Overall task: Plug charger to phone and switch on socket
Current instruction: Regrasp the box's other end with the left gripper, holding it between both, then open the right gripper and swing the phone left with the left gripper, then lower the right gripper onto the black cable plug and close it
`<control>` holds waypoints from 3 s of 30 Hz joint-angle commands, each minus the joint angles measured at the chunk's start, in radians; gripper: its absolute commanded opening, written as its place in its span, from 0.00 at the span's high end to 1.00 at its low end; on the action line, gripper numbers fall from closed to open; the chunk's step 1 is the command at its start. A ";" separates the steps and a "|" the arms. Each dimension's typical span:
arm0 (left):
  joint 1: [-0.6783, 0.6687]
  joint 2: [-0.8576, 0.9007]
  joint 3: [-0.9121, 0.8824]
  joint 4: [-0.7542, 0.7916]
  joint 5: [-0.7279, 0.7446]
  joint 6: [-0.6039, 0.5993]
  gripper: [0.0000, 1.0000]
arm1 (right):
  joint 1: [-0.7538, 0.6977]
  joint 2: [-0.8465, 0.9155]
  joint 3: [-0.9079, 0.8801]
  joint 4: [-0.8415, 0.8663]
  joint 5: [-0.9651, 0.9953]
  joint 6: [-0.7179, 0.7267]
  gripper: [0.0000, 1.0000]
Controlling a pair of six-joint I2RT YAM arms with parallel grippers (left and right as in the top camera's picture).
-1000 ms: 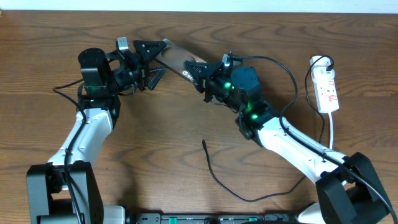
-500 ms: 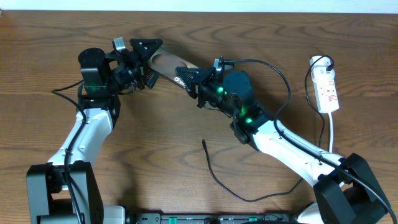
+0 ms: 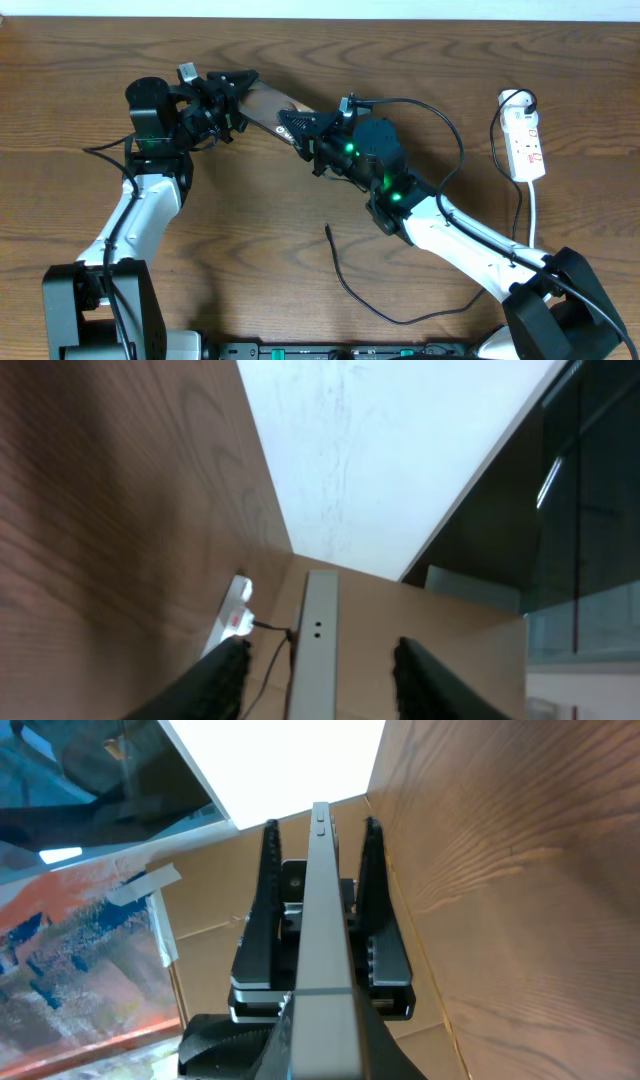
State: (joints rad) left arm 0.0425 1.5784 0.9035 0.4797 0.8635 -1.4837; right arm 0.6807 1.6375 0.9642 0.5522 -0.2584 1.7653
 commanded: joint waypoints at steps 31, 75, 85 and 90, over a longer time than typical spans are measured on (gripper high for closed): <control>-0.029 -0.002 -0.005 0.009 -0.021 -0.019 0.93 | 0.041 -0.003 0.016 0.005 0.058 -0.001 0.89; 0.426 -0.002 -0.005 0.137 0.609 0.602 0.93 | -0.231 -0.003 0.366 -0.958 -0.391 -1.219 0.01; 0.426 -0.002 -0.005 0.211 0.628 0.603 0.93 | -0.086 0.062 0.371 -1.376 -0.179 -1.404 0.01; 0.426 -0.002 -0.005 0.211 0.618 0.603 0.93 | 0.040 0.165 0.371 -1.451 -0.050 -1.320 0.01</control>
State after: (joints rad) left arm 0.4648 1.5810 0.8944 0.6811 1.4681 -0.8890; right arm 0.6746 1.7557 1.3270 -0.8841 -0.4042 0.4164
